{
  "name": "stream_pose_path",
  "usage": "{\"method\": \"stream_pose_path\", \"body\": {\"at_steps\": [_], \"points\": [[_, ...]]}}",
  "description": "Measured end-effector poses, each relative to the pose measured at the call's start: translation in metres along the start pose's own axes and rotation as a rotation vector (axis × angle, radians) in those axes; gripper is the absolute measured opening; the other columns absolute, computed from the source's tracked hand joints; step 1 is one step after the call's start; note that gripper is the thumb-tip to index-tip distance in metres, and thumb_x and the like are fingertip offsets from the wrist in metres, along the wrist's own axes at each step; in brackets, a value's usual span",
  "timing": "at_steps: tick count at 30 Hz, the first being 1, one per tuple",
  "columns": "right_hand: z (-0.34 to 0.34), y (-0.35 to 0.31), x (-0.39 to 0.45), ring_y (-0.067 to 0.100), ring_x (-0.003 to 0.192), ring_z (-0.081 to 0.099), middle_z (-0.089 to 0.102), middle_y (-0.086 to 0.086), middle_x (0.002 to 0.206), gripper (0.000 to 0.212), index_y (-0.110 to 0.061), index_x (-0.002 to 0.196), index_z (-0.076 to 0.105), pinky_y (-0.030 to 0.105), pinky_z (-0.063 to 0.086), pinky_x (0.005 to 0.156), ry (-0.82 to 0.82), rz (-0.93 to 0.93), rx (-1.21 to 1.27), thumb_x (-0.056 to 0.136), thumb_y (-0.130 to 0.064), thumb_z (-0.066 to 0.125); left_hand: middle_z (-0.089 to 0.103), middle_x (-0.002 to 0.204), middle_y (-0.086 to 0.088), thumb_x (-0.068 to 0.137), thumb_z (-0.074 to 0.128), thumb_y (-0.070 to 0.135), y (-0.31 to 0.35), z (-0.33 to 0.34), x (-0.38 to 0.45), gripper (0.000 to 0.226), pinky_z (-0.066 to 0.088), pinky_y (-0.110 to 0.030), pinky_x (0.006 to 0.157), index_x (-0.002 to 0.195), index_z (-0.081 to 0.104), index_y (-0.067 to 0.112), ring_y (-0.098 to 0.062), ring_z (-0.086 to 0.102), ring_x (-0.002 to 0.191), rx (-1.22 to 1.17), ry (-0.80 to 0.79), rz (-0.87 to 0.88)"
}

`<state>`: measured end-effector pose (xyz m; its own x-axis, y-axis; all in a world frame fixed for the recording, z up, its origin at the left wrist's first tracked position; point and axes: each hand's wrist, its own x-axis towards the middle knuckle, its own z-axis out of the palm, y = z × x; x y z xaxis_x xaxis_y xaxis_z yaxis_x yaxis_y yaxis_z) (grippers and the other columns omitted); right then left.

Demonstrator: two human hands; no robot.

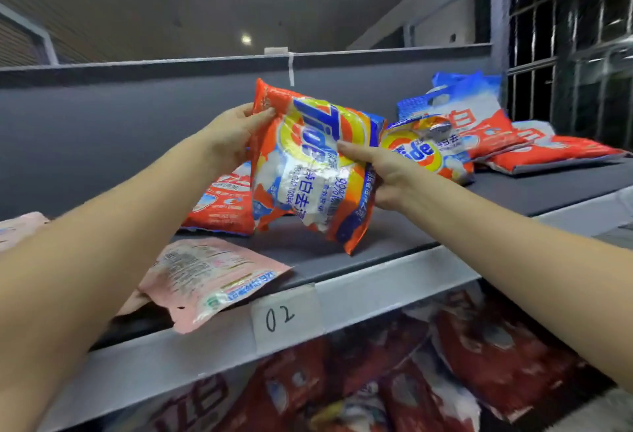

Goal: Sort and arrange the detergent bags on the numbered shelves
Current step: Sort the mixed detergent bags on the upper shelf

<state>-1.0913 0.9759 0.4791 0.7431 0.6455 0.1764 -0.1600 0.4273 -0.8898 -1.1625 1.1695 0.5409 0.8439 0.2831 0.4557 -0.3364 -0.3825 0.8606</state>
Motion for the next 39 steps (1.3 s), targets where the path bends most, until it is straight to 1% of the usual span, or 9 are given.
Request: {"method": "stream_pose_path", "body": {"at_steps": [4,10,19,25,28,32,34,37,39], "points": [[-0.022,-0.015,-0.013,0.024,0.063,0.069,0.072,0.010,0.077,0.024,-0.004,0.104,0.061,0.037,0.058,0.054,0.149,-0.198,-0.083,0.080,0.001,0.067,0.063,0.052,0.012,0.098,0.049,0.022,0.006,0.032,0.010,0.014,0.046,-0.017,0.053,0.087,0.059,0.019,0.002,0.057,0.046,0.094,-0.018,-0.051],[-0.051,-0.040,0.005,0.026,0.075,0.068,0.068,0.016,0.100,0.037,0.002,0.116,0.058,0.038,0.058,0.066,0.218,-0.218,-0.250,0.080,0.003,0.066,0.061,0.044,0.009,0.097,0.051,0.019,-0.004,0.072,0.047,0.020,0.050,-0.023,0.056,0.078,0.055,0.016,-0.008,0.057,0.057,0.110,0.113,-0.179],[-0.100,-0.069,0.075,0.019,0.065,0.062,0.063,0.010,0.085,0.025,-0.004,0.104,0.056,0.030,0.055,0.057,0.125,-0.176,-0.509,0.081,-0.002,0.066,0.062,0.085,-0.013,0.095,0.055,0.012,-0.038,0.111,0.140,0.011,0.051,-0.034,0.070,0.092,0.060,0.002,-0.016,0.054,0.061,0.197,0.323,-0.206],[-0.116,-0.079,0.091,0.023,0.065,0.064,0.065,0.018,0.085,0.027,0.000,0.100,0.056,0.032,0.059,0.062,0.074,-0.065,-0.703,0.086,-0.021,0.067,0.063,0.093,-0.016,0.091,0.059,0.026,-0.068,0.126,0.159,0.031,0.051,-0.035,0.076,0.105,0.062,-0.001,-0.029,0.062,0.083,0.665,0.279,-0.287],[-0.122,-0.097,0.089,0.027,0.082,0.059,0.055,0.018,0.100,0.030,-0.004,0.101,0.047,0.031,0.055,0.067,0.240,-0.170,-0.852,0.087,-0.025,0.064,0.059,0.084,-0.011,0.090,0.062,0.025,-0.055,0.117,0.153,0.023,0.052,-0.029,0.070,0.096,0.057,0.004,-0.020,0.057,0.070,0.546,0.228,-0.322],[-0.104,-0.116,0.083,0.034,0.105,0.051,0.047,0.021,0.117,0.036,0.000,0.112,0.051,0.032,0.044,0.080,0.508,-0.392,-1.318,0.086,-0.025,0.057,0.061,0.119,-0.012,0.095,0.054,0.023,-0.030,0.076,0.133,0.031,0.048,-0.030,0.086,0.118,0.054,0.002,-0.022,0.056,0.094,0.463,0.272,-0.301],[-0.075,-0.110,0.079,0.034,0.115,0.050,0.049,0.018,0.127,0.043,0.000,0.123,0.051,0.033,0.042,0.089,0.451,-0.496,-1.391,0.088,-0.023,0.055,0.059,0.125,-0.012,0.097,0.051,0.022,-0.024,0.043,0.118,0.037,0.047,-0.031,0.087,0.127,0.050,0.000,-0.022,0.054,0.096,0.521,0.283,-0.331],[-0.021,-0.074,0.075,0.031,0.083,0.055,0.060,0.016,0.087,0.023,0.003,0.089,0.062,0.020,0.043,0.056,0.151,-0.433,-1.440,0.089,-0.015,0.048,0.058,0.125,-0.010,0.097,0.050,0.022,-0.026,-0.010,0.090,0.032,0.047,-0.031,0.076,0.123,0.053,0.003,-0.021,0.054,0.088,0.636,0.273,-0.385],[0.013,-0.037,0.078,0.028,0.068,0.053,0.057,0.015,0.088,0.022,-0.003,0.074,0.051,0.016,0.038,0.046,-0.063,-0.205,-1.435,0.092,-0.015,0.046,0.055,0.114,-0.011,0.097,0.050,0.022,-0.038,-0.045,0.071,0.032,0.043,-0.028,0.064,0.122,0.053,0.002,-0.020,0.050,0.077,0.755,0.262,-0.434]]}}
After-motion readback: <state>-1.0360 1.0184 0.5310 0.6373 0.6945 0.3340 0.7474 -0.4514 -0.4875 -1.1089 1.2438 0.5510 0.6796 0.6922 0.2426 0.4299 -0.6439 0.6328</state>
